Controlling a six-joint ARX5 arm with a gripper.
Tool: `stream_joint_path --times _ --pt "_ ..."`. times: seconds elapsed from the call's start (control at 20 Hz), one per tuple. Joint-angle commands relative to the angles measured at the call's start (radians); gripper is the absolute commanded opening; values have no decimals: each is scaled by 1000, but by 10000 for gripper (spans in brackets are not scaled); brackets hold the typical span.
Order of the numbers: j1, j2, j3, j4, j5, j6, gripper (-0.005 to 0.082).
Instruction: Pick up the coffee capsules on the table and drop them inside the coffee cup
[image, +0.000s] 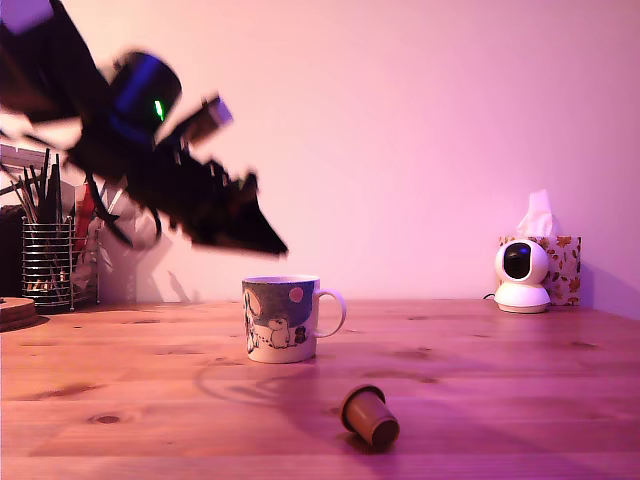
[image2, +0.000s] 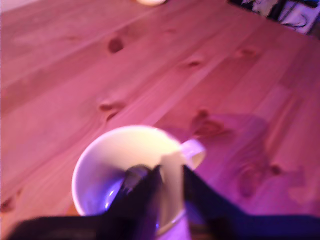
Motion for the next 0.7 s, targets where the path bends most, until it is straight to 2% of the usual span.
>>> stream_joint_path --times 0.0,0.05,0.15,0.25,0.65 --pt "-10 -85 8 -27 4 -38 -20" --pt "-10 -111 8 -58 3 -84 -20" --pt "-15 -158 8 -132 -8 -141 -20" --pt "-24 -191 8 -201 -8 -161 -20" --pt "-106 -246 8 -477 -46 -160 -20"
